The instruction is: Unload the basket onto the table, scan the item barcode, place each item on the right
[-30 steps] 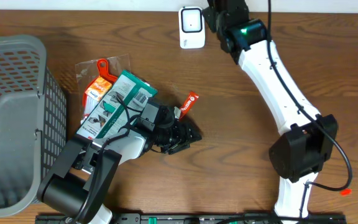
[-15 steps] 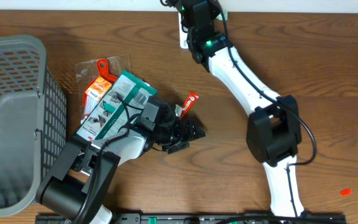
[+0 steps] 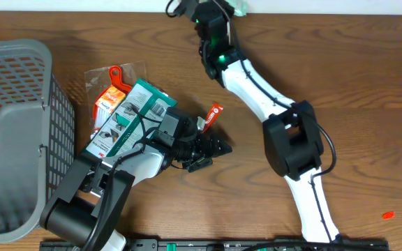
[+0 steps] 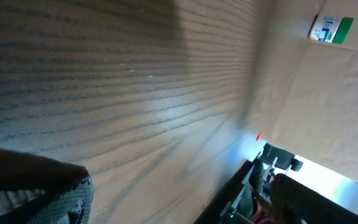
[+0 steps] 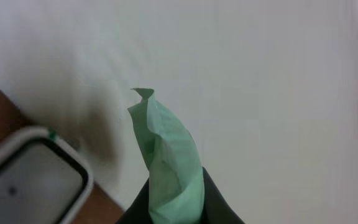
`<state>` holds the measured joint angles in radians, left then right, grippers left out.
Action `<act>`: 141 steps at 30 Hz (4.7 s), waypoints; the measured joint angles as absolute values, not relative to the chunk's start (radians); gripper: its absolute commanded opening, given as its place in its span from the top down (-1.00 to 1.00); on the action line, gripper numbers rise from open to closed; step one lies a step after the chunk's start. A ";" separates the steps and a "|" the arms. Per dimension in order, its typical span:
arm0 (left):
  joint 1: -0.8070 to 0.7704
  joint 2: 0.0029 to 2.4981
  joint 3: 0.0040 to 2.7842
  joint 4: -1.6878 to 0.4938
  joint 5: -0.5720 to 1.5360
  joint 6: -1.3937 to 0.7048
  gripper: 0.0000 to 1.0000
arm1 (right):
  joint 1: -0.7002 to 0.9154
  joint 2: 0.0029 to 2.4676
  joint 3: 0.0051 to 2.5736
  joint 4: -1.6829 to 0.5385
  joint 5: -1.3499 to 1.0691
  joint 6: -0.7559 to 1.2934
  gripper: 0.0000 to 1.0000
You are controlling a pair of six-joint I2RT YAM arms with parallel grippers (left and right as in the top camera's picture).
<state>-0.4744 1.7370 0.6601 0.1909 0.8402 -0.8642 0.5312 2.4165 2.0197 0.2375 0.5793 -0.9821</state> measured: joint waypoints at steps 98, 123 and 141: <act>-0.185 1.539 0.648 -0.068 0.154 -0.542 -0.90 | 0.520 2.627 2.020 0.492 0.368 -1.092 0.98; -0.185 1.539 0.648 -0.067 0.154 -0.534 -0.90 | 0.513 2.597 2.020 0.420 0.368 -1.116 0.98; -0.187 1.540 0.646 -0.062 0.147 -0.519 -0.92 | 0.522 2.597 2.020 0.374 0.293 -1.011 0.98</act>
<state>-0.1871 1.5402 0.6456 -0.0616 0.1474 -0.5190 0.5224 2.5965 2.0197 0.3740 0.2928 -1.0111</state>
